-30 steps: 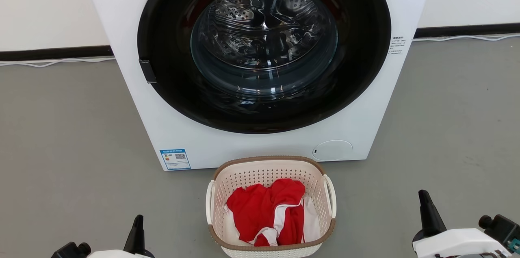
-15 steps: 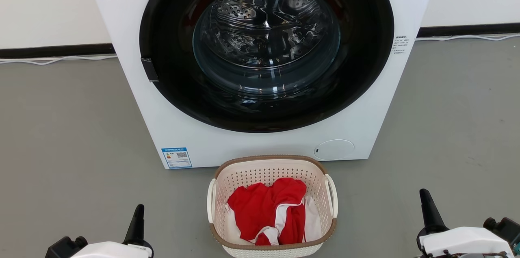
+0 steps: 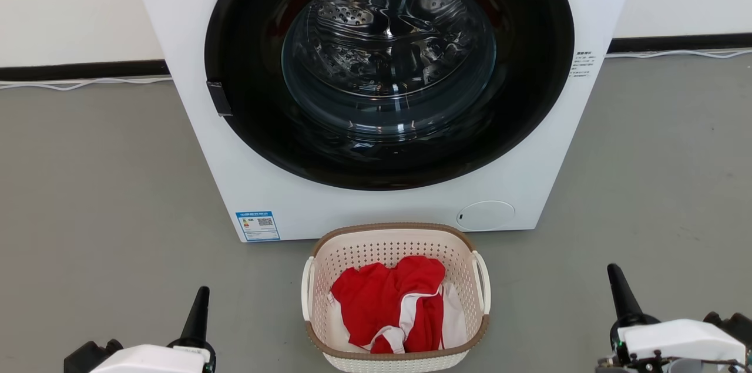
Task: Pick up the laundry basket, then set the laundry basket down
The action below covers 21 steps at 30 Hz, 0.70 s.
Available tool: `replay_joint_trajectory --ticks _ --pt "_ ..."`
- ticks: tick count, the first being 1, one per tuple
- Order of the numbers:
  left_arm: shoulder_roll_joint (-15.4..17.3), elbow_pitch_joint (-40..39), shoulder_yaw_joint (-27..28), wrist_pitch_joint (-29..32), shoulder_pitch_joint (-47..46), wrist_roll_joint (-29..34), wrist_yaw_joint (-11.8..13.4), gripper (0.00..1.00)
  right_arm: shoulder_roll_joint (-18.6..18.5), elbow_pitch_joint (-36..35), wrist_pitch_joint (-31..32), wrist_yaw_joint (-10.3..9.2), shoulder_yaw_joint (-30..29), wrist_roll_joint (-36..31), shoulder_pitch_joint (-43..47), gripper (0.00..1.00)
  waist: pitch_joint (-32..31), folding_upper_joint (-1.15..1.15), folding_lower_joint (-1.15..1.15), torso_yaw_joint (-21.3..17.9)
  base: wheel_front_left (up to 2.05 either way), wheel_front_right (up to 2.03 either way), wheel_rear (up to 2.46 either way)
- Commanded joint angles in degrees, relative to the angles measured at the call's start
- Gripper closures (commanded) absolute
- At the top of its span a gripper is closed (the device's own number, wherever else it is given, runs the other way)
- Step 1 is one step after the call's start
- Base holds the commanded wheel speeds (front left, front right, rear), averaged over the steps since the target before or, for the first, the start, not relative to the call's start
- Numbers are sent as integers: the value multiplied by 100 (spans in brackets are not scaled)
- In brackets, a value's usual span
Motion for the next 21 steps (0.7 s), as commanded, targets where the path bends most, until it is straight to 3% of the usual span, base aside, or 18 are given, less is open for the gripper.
replay_joint_trajectory --ticks 1,21 --pt "67 -187 139 28 -338 -123 -71 100 -33 -213 49 31 56 146 -300 100 1 0 0 2 0 0 0" --pt "83 -405 188 365 -447 -1314 -166 100 -8 -393 381 37 -8 1556 -360 100 32 0 0 55 0 0 0"
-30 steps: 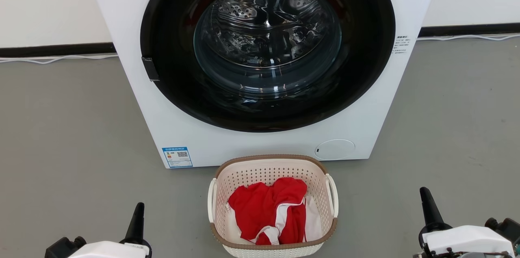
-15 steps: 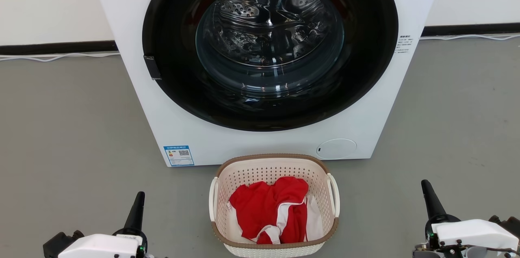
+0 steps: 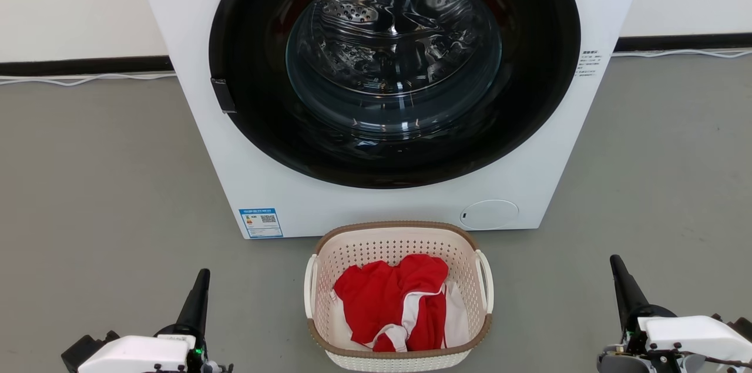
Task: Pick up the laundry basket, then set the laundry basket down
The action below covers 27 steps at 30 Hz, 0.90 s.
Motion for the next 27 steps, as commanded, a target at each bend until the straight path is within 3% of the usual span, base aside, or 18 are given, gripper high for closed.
replay_joint_trajectory --ticks 1,14,27 --pt "76 -219 171 94 -367 -265 -79 100 -18 -224 96 38 95 300 -313 100 5 0 0 8 0 0 0" --pt "85 -346 200 289 -430 -956 -134 100 -4 -328 288 42 58 1118 -348 100 22 0 0 39 0 0 0" --pt "85 -347 199 289 -430 -956 -134 100 -4 -328 288 42 58 1118 -348 100 22 0 0 39 0 0 0"
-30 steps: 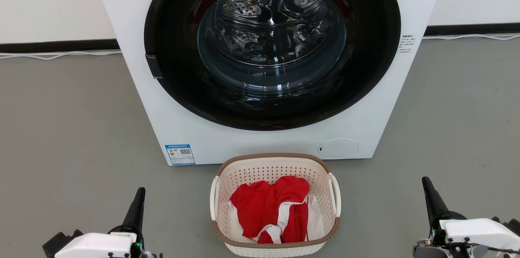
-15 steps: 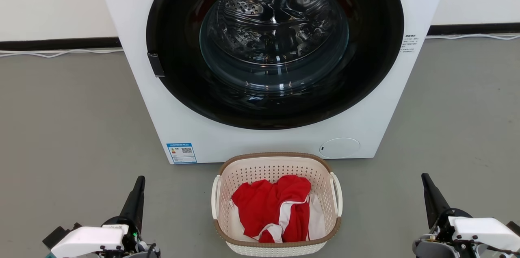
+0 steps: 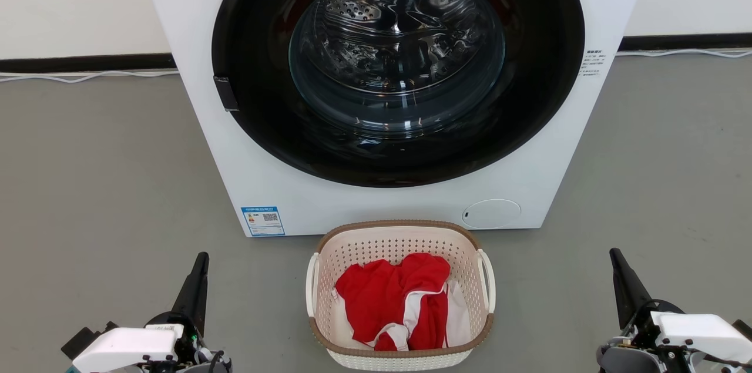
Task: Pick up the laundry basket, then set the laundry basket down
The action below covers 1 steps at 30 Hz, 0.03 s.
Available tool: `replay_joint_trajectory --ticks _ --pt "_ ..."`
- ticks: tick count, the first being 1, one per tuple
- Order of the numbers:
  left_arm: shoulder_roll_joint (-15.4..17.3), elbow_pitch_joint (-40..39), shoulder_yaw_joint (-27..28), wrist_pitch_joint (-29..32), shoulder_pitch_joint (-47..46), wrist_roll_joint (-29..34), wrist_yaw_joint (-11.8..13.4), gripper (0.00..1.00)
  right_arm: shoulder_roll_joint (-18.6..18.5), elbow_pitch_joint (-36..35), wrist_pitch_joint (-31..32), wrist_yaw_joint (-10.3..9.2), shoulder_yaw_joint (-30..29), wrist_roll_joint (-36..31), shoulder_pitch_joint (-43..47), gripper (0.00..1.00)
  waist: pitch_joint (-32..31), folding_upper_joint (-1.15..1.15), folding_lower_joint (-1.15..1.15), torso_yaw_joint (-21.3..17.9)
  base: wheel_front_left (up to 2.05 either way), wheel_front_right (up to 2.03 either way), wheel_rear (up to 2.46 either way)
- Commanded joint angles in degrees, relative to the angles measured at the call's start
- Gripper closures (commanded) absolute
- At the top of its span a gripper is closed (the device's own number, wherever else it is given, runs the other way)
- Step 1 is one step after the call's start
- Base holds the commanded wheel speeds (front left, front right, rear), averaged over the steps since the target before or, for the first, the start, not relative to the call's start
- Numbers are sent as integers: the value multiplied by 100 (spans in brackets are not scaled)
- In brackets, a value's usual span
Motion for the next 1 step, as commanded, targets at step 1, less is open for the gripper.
replay_joint_trajectory --ticks 1 --pt "78 -168 179 38 -322 -24 -42 100 -24 -179 46 42 102 36 -332 100 0 0 0 0 0 0 0"
